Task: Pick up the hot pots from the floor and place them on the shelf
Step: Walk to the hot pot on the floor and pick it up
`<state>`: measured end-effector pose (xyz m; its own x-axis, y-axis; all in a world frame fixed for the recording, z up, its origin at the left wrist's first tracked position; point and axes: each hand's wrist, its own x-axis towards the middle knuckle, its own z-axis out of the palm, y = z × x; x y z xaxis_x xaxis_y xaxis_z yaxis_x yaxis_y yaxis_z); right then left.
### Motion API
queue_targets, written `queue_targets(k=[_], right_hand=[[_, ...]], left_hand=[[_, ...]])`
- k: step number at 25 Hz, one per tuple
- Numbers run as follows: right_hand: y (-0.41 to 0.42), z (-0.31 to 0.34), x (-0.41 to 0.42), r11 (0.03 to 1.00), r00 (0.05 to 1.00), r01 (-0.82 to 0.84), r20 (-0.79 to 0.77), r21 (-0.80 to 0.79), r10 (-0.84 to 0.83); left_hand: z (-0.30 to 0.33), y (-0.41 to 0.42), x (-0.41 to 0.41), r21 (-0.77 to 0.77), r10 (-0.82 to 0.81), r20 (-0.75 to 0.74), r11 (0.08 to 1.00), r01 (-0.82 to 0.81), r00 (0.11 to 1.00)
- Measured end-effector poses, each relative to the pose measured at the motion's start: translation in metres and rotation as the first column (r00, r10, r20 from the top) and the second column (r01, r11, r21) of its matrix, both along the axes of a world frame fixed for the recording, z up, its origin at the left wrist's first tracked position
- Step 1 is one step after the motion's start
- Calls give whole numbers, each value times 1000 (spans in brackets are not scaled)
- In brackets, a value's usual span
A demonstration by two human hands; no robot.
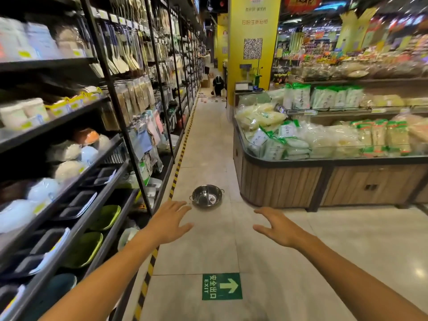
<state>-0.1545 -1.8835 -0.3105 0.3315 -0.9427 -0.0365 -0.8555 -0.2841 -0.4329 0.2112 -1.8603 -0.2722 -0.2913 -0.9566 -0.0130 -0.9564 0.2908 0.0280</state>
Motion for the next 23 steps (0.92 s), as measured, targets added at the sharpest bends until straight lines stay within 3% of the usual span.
queue_targets(k=[12, 23], right_hand=[[-410, -28, 14, 983, 987, -158, -9, 97, 159], [-736, -105, 104, 952, 991, -118, -23, 282, 129]], left_hand=[[-52, -363, 17, 95, 179, 73, 978, -185, 981], [-158, -690, 111, 238, 193, -56, 955, -175, 979]])
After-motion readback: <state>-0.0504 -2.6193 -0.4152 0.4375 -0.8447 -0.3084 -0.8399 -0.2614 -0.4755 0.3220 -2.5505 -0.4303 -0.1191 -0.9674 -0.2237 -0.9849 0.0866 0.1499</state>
